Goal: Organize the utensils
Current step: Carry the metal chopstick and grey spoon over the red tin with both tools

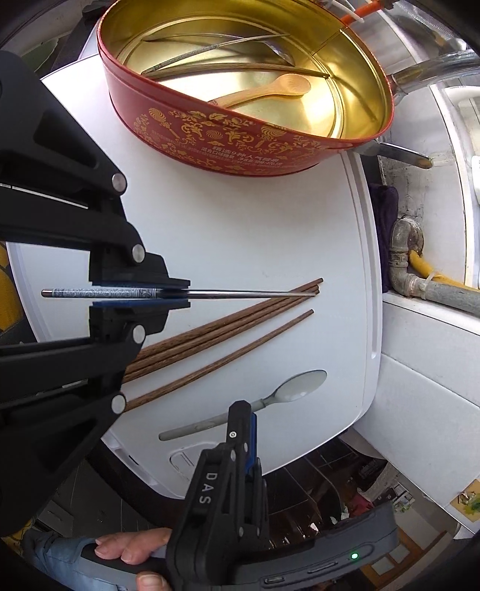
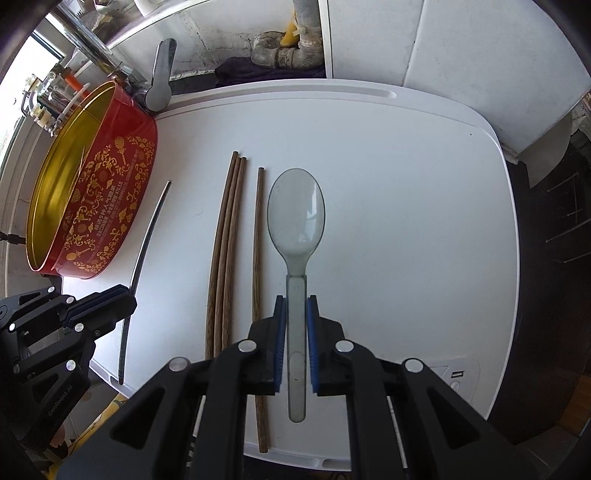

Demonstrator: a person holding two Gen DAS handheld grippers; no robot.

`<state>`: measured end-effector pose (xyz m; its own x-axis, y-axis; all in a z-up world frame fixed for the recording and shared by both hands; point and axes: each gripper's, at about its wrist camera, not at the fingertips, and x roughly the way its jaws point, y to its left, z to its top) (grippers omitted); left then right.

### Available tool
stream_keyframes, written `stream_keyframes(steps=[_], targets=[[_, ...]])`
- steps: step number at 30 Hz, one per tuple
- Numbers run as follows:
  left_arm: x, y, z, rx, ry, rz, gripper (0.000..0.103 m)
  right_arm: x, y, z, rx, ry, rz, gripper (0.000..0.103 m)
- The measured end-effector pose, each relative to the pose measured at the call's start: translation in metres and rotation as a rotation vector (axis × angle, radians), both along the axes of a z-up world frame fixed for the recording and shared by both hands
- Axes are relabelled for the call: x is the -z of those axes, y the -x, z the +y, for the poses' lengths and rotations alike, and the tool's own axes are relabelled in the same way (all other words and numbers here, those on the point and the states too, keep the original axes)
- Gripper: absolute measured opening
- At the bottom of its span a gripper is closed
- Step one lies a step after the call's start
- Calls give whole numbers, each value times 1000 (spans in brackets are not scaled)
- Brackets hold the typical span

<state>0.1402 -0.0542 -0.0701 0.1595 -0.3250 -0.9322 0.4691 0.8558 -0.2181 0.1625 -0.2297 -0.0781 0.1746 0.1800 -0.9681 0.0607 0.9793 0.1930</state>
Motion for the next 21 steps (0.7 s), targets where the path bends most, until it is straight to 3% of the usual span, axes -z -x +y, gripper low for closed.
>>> stream_keyframes(steps=[4,13,21], targets=[[-20,-3,16,-20,39,-30,5,-23,-4,15,-8,-31,-48,12],[-69,-19,97,-173,134,-121,5,-94,-26,89,-130,-70,-191,12],[-85,-35,170,-302,134,-175,5,-118,-61,160,-252,-73,-220,12]])
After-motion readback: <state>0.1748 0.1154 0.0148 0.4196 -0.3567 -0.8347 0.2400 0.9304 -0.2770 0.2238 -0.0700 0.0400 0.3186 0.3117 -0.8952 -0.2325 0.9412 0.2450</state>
